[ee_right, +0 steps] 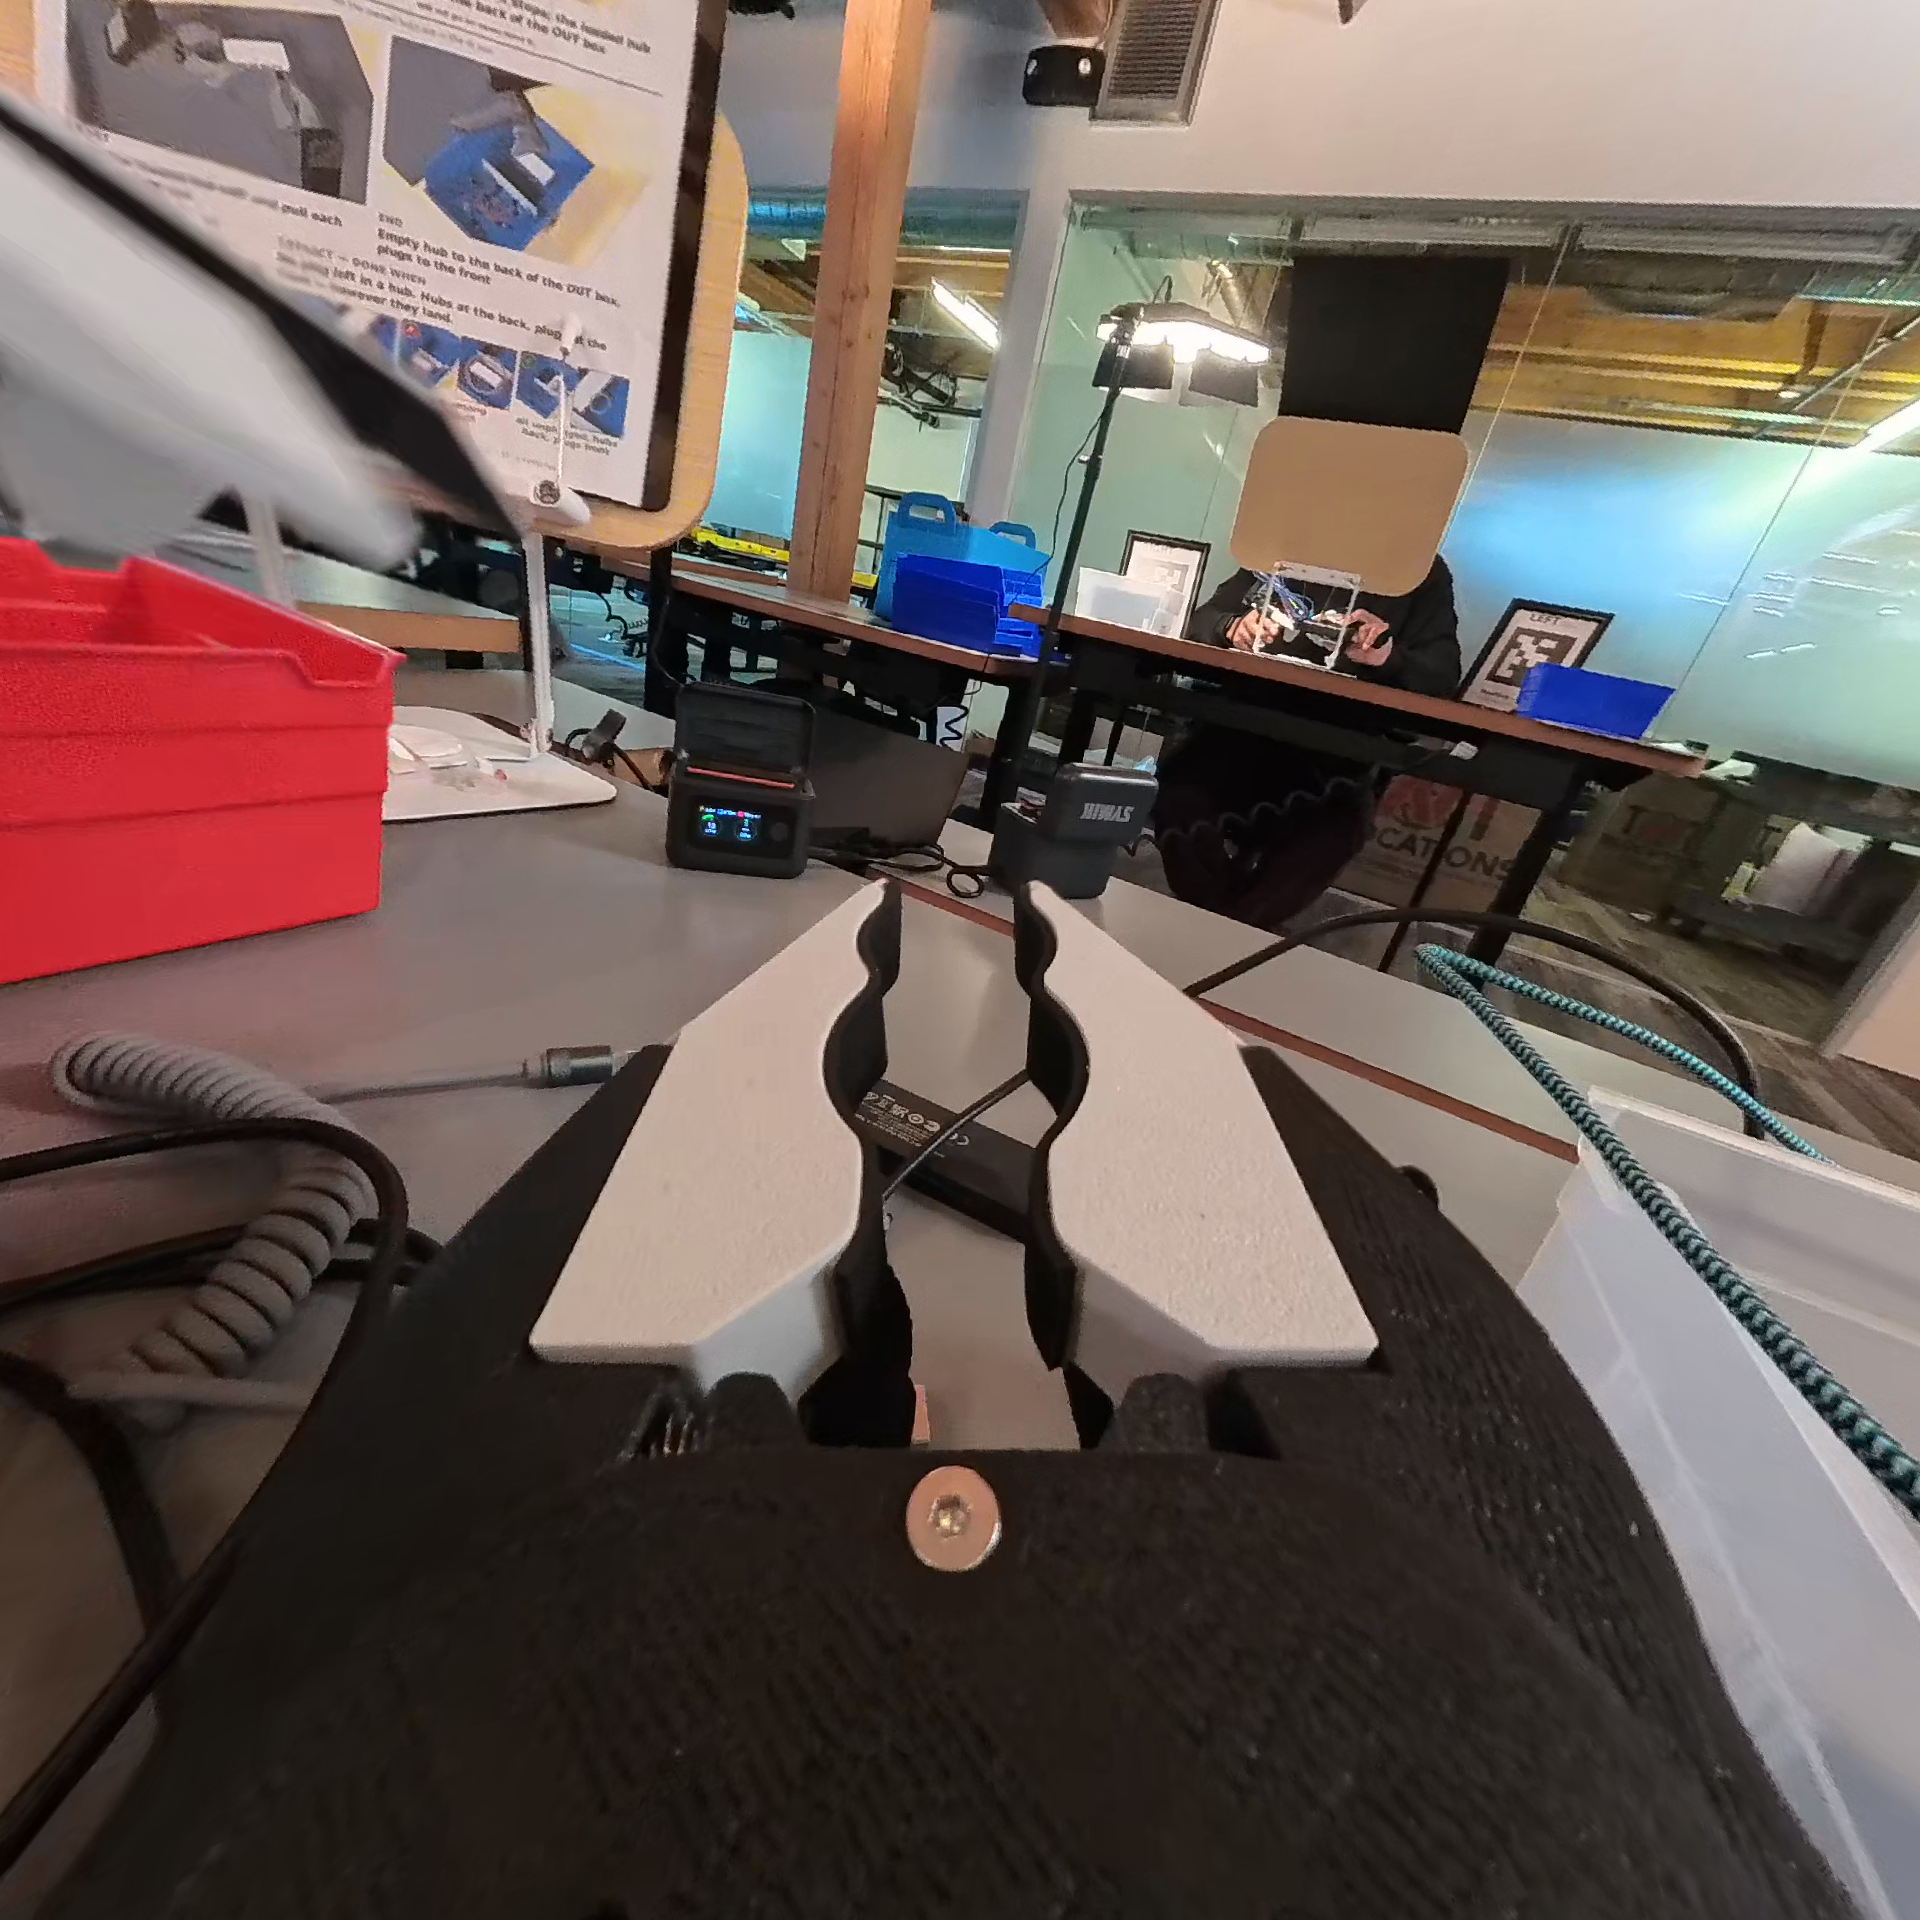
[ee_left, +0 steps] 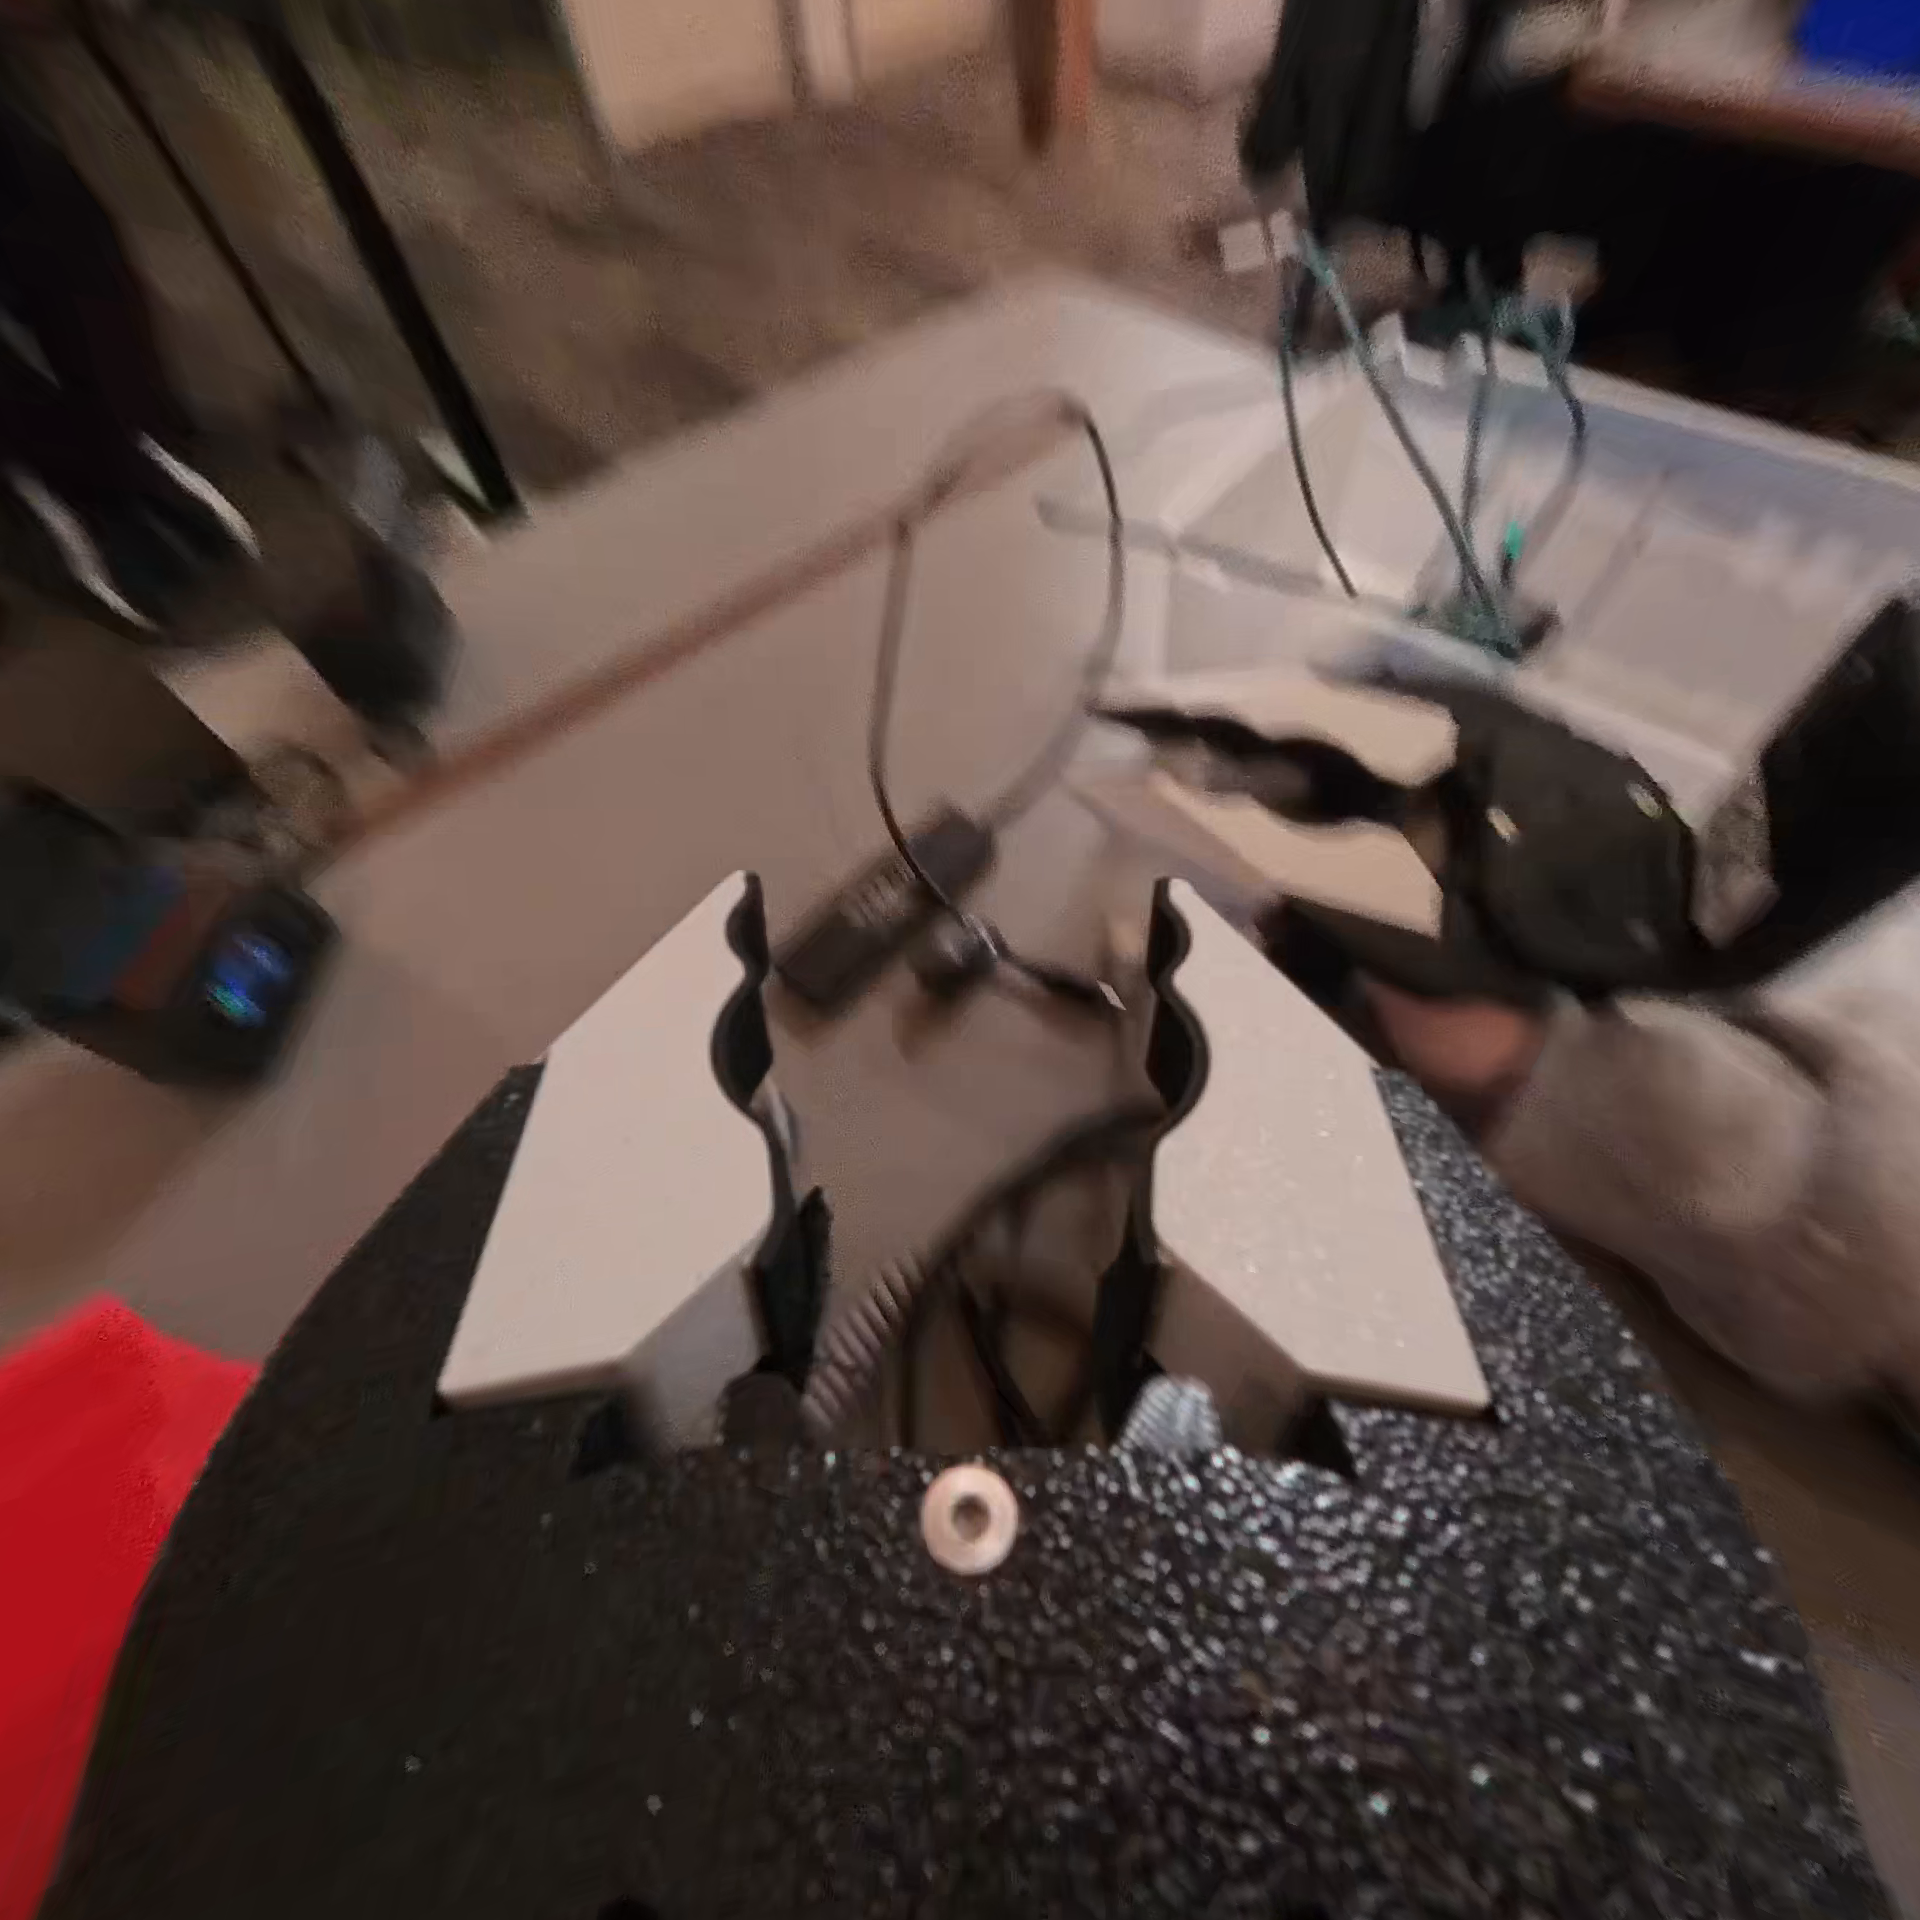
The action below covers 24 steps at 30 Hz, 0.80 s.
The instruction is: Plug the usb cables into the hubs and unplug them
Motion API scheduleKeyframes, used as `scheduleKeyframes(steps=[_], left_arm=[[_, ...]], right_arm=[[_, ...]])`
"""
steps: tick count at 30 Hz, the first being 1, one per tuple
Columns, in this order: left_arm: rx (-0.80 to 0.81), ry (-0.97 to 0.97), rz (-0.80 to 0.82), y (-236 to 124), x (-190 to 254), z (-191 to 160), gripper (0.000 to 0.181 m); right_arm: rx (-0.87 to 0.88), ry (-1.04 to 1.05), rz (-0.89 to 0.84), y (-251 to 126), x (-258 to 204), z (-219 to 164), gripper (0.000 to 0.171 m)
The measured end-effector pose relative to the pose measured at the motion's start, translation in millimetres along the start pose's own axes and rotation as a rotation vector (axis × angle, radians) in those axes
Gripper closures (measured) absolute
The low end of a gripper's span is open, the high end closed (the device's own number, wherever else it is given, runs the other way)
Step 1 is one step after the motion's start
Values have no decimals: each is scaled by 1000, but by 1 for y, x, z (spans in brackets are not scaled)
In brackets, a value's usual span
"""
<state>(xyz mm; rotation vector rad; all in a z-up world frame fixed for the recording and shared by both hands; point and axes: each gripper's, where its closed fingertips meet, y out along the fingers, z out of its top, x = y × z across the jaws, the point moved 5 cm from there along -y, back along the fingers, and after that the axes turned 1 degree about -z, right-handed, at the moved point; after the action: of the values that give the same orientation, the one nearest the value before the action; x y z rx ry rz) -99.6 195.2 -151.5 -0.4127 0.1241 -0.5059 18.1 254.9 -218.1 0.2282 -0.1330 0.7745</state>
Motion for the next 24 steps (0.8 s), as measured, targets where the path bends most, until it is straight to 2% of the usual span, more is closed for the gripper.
scheduleKeyframes(steps=[2, 5, 10, 12, 15, 18, 22, 24], left_arm=[[138, 71, 68, 10, -15, 7, 116], [181, 170, 171, 31, -33, -9, 126], [251, 271, 104, 51, -22, -49, 136], [205, 322, 138, 55, -27, -57, 137], [234, 314, 190, 56, -37, -58, 141], [252, 240, 189, 54, -45, -58, 144], [337, 107, 162, 42, -57, -53, 145], [357, 49, 149, 37, -65, -53, 146]], right_arm=[[3, -8, -6, -1, 0, 1, 151], [5, -13, -15, -3, 1, 2, 151], [-66, -90, 34, -3, -4, -1, 145], [-167, -115, 58, 3, -2, -4, 141], [-314, -67, 147, 22, 0, -3, 139], [-557, 13, 333, 49, -8, -15, 132], [-819, -157, 619, 78, -26, -39, 131], [-929, -220, 696, 92, -27, -49, 127]])
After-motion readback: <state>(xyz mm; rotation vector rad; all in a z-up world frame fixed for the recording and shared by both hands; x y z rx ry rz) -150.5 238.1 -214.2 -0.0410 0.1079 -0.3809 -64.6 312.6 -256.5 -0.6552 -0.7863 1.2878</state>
